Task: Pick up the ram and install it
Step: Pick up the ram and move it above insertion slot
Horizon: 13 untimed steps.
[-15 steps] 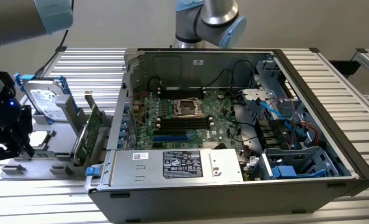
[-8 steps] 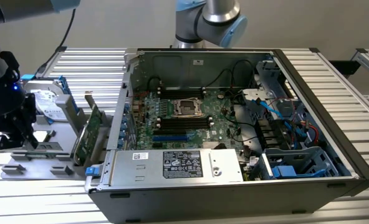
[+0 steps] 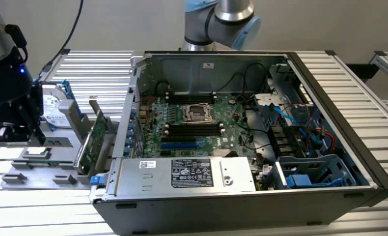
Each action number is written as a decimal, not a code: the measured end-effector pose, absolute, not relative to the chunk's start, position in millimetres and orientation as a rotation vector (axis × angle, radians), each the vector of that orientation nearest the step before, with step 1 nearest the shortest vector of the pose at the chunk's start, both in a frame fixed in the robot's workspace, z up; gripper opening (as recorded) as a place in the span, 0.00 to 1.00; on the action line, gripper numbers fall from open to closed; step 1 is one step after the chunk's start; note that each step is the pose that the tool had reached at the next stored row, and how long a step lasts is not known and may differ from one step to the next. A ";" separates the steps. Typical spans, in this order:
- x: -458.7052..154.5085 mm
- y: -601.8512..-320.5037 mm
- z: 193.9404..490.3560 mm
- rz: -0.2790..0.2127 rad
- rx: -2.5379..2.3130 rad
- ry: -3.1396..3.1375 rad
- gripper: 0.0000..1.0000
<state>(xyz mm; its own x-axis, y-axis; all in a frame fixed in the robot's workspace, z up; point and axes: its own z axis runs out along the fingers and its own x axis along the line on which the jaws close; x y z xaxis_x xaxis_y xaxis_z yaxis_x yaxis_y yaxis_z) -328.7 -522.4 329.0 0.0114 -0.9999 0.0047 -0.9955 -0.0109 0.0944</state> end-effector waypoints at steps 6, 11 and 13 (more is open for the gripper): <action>-310.8 -521.7 356.1 -0.097 2.185 -2.156 0.14; -291.1 -520.6 375.0 -0.098 2.185 -2.156 0.14; -282.8 -520.1 379.3 -0.098 2.185 -2.155 0.14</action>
